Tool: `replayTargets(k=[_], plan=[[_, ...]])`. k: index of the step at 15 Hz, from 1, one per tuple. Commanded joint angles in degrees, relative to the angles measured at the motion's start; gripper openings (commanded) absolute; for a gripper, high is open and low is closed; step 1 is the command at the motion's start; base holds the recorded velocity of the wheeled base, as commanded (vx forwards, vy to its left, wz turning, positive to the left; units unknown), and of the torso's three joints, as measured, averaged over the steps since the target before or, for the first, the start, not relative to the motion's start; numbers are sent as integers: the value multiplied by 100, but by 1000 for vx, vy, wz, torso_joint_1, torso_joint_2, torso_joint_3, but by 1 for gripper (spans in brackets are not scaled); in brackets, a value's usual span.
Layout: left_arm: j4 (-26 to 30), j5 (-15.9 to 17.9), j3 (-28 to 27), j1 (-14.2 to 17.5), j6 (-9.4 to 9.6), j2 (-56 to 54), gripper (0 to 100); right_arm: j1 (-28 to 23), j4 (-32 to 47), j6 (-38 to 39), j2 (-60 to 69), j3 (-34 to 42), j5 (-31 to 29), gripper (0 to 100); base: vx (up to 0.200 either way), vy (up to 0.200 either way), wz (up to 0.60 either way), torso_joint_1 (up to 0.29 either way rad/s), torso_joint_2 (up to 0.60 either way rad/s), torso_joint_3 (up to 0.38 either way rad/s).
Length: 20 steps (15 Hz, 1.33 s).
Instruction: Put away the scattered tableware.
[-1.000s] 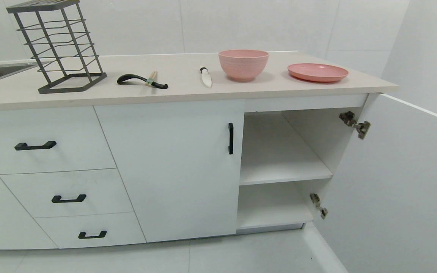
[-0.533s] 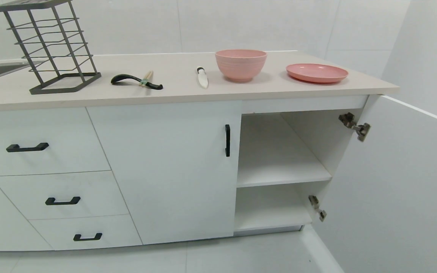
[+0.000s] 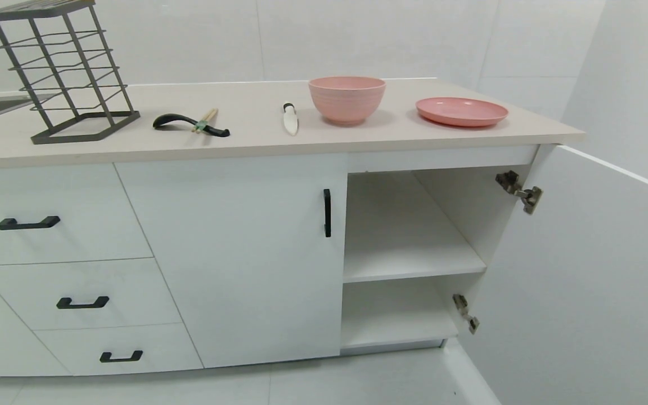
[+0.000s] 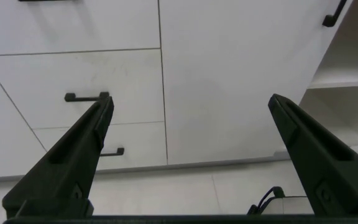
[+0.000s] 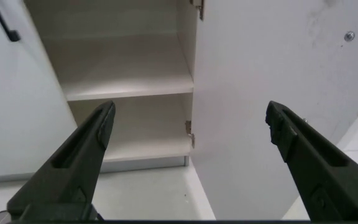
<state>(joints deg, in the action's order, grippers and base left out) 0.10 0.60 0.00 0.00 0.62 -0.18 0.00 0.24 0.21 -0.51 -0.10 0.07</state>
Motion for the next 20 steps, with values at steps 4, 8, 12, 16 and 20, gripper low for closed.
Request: replayTargets(k=[4,8,12,16,20], plan=[[-10,-7,0,0,-9,18,100,0,11,-3,-19,1,-7,100,100,0,0,2,2,-2],[-1,-7,0,0,-9,18,100,0,11,-3,-19,1,-7,100,0,-150,0,2,1,4],[-10,-25,0,0,-62,18,100,0,11,-3,-19,1,-7,100,0,0,0,0,0,0],[-10,-25,0,0,-80,18,100,0,11,-3,-19,1,-7,100,100,0,0,1,2,4],[-10,-33,0,0,-97,18,100,0,2,-12,-19,1,-16,100,50,0,0,-2,-2,1]])
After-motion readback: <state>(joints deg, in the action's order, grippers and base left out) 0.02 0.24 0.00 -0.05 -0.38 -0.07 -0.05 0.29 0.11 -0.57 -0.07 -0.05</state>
